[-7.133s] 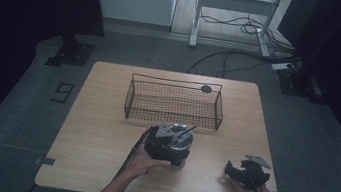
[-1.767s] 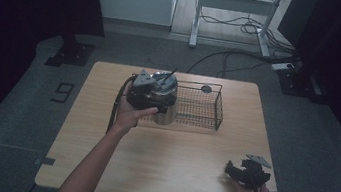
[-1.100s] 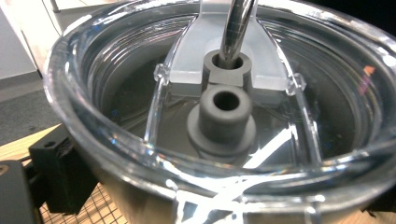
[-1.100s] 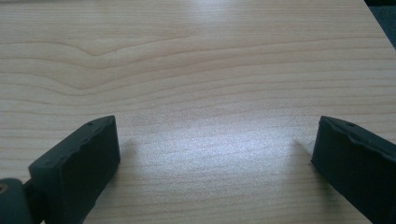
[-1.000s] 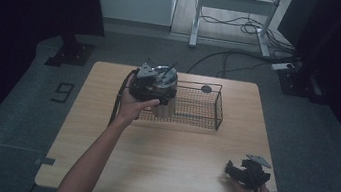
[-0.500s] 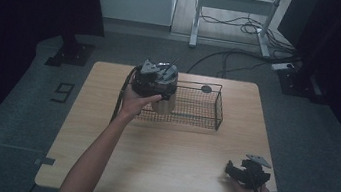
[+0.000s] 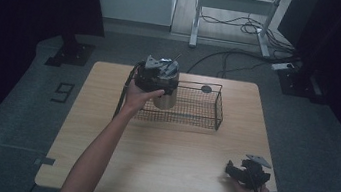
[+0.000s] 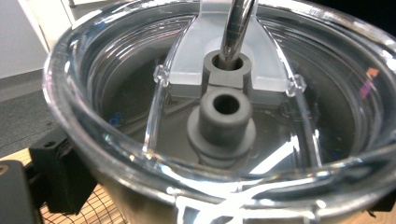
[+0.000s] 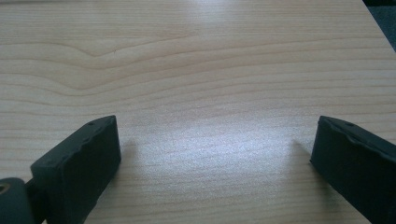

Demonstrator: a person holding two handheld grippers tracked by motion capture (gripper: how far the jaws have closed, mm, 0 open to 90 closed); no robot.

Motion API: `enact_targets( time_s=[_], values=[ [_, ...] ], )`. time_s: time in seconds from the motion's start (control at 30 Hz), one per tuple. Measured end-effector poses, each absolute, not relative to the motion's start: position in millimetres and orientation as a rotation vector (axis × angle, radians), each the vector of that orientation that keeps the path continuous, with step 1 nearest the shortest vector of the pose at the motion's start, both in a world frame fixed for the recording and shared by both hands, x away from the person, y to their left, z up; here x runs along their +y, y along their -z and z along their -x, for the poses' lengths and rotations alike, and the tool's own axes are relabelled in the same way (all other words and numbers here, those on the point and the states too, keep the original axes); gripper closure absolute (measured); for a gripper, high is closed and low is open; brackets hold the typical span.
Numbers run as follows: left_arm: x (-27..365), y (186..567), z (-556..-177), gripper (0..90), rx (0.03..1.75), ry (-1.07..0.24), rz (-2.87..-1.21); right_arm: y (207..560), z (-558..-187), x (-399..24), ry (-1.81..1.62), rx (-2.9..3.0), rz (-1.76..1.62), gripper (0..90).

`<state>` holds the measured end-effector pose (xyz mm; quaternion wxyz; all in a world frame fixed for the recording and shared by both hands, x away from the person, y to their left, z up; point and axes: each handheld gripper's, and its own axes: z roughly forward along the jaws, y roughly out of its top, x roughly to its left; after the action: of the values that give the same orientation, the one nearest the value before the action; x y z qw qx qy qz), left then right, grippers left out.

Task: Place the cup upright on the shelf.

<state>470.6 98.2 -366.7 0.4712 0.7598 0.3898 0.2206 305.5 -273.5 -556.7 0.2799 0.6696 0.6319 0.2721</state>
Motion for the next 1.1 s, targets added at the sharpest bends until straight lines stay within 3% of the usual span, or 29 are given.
enact_targets(
  time_s=[1.1],
  values=[
    [90,413,-503,4.0,1.049,-0.551,-1.874,557,-304,-273,-0.731,1.686,-1.797,2.3]
  ],
)
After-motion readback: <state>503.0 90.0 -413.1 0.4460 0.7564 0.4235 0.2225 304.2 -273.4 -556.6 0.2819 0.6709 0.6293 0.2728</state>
